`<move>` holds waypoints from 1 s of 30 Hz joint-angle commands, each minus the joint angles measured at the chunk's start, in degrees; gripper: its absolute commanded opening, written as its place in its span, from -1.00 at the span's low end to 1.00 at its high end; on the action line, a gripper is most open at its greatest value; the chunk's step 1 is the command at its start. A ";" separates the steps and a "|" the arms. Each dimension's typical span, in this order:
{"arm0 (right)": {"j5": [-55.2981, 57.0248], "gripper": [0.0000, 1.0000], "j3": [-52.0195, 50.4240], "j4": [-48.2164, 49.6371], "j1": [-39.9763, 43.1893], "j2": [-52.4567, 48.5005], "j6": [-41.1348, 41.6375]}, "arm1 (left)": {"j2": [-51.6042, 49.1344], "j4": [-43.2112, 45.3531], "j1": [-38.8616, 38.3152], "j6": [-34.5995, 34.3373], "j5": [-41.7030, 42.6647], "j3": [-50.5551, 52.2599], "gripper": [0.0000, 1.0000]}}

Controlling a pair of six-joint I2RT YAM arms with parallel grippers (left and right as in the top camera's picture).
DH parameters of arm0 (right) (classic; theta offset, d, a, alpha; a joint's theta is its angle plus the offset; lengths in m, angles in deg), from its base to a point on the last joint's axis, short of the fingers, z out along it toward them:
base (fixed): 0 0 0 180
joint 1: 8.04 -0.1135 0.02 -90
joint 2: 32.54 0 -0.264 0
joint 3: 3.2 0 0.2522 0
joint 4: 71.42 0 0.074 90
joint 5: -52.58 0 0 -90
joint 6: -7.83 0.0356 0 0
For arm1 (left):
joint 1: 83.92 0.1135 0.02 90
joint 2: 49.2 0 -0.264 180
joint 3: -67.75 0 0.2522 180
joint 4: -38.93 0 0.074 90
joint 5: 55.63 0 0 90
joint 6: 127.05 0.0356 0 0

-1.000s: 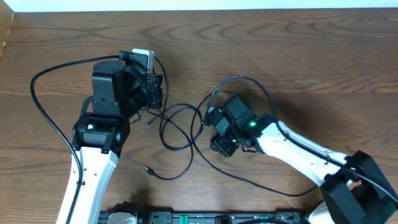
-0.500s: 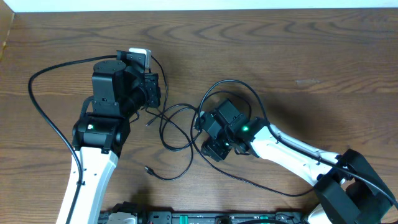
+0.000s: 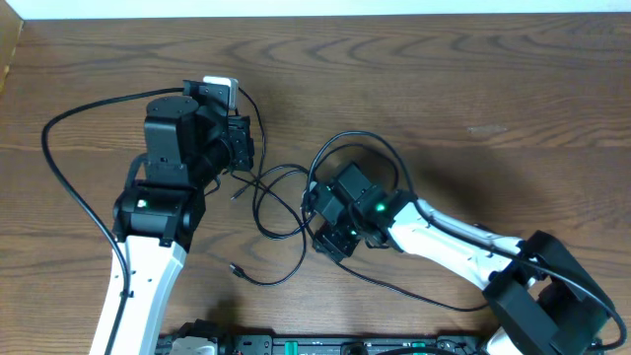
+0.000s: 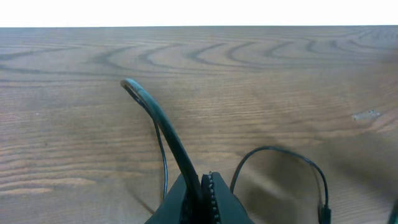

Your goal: Untangle cables

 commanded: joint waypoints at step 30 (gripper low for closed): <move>4.92 0.42 0.26 0.33 -4.04 -8.94 -0.13 | 4.74 -1.16 -0.02 -0.74 -0.50 -1.55 -0.83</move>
